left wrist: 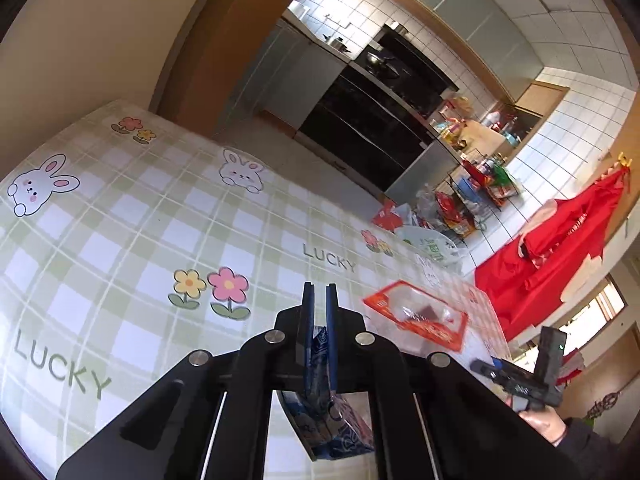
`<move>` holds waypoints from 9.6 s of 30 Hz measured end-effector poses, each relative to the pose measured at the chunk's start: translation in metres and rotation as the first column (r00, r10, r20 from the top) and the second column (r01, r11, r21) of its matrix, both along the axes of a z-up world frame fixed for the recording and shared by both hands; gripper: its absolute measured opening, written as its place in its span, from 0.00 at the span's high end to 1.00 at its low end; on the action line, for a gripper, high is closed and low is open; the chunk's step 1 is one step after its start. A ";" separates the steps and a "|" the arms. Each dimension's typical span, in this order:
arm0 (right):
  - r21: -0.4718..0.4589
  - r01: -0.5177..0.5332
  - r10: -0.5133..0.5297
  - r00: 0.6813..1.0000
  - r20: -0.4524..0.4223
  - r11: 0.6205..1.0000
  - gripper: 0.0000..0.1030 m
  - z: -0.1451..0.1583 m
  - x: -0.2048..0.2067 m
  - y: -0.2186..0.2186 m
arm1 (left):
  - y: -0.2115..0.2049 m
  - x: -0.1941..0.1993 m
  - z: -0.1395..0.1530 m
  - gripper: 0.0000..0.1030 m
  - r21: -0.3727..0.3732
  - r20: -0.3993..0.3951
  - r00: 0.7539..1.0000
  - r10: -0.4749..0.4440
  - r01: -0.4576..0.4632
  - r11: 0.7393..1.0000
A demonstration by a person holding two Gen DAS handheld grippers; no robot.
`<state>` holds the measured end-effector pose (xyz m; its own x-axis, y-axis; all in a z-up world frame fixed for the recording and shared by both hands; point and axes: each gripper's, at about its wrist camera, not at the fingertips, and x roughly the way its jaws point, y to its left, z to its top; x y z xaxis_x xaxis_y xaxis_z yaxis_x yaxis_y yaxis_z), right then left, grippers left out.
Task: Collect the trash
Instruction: 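Grasp the blue snack wrapper with the left tool while the right tool grasps the white mesh foam net, then drop the foam net into the pink bin with the right tool while the left tool holds the wrapper, then lower the blue wrapper over the pink bin and open the left tool, then grasp the clear plastic tray with the left tool while the right tool reaches toward the grey scrubber, then grasp the grey scrubber with the right tool while the left tool lifts the red-labelled tray, then carry the grey scrubber over the pink bin and open the right tool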
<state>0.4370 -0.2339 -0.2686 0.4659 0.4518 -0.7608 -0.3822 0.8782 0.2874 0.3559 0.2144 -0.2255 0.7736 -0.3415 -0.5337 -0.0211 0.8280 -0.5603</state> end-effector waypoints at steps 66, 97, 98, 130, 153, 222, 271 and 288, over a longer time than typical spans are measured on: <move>0.055 -0.176 0.166 0.974 0.153 0.983 0.35 0.091 -0.341 0.036 | -0.083 -0.249 0.135 0.95 0.040 0.125 0.972 -0.201 0.197 0.980; 0.126 0.104 -0.140 0.933 0.331 0.987 0.06 0.158 -0.337 -0.049 | -0.170 -0.268 0.134 0.95 0.193 0.155 0.919 -0.363 0.332 0.923; 0.130 0.107 -0.145 0.935 0.325 0.986 0.06 0.156 -0.337 -0.051 | -0.172 -0.268 0.130 0.95 0.190 0.151 0.921 -0.360 0.331 0.924; 0.019 0.184 -0.181 0.938 0.294 0.983 0.06 0.129 -0.329 -0.054 | -0.154 -0.271 0.083 0.06 0.417 0.070 0.992 -0.101 0.063 0.907; 0.004 0.170 -0.168 0.974 0.151 0.985 0.06 0.063 -0.250 -0.054 | -0.166 -0.190 0.034 0.06 0.353 -0.039 0.990 -0.137 0.142 0.925; 0.386 0.204 -0.080 0.947 -0.312 0.900 0.49 -0.014 -0.046 -0.015 | -0.117 0.056 0.020 0.96 -0.113 -0.106 0.994 0.009 -0.021 0.993; 0.191 -0.048 -0.008 0.958 0.286 0.980 0.80 0.169 -0.355 -0.029 | -0.066 -0.320 0.156 0.96 0.033 0.255 0.949 0.187 -0.201 0.979; 0.127 -0.097 0.064 0.967 0.246 0.987 0.05 0.156 -0.353 0.025 | -0.060 -0.317 0.139 0.96 0.012 0.238 0.955 0.176 -0.184 0.983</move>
<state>0.0835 -0.2085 -0.1121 0.5851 0.5871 -0.5594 -0.5224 0.8005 0.2938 0.0386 0.1546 -0.0863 0.9256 -0.1698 -0.3384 -0.0431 0.8408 -0.5396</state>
